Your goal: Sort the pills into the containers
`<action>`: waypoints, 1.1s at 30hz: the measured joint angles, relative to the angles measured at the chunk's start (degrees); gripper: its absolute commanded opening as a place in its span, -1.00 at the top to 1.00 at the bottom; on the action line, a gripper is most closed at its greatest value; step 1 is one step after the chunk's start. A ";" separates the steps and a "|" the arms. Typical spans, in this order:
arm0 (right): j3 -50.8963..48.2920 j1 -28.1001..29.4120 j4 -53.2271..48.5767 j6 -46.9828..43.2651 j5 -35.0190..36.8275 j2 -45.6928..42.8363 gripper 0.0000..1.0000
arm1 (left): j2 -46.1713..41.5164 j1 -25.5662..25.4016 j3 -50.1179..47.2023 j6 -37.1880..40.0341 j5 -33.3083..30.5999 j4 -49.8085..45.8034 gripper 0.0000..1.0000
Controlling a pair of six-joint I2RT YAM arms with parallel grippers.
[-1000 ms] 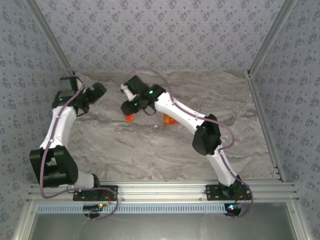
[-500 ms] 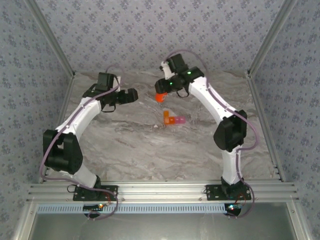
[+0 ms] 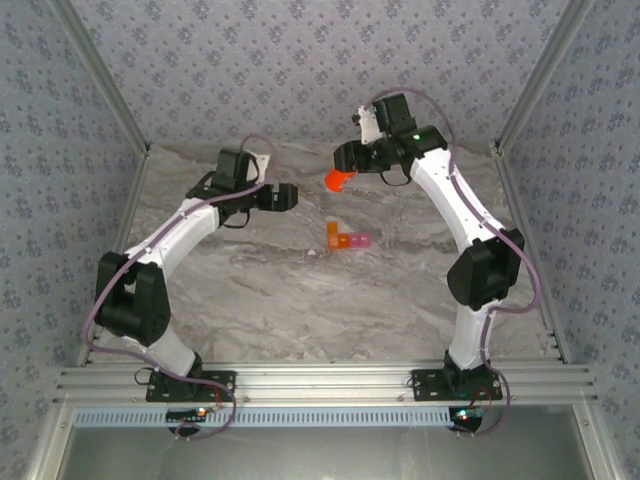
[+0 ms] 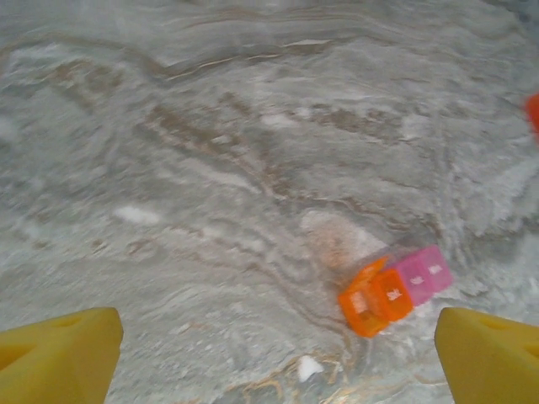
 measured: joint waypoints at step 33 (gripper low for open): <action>-10.19 -2.82 2.47 5.99 -18.86 -7.56 0.03 | 0.74 -10.08 -10.93 14.62 19.61 37.77 -0.73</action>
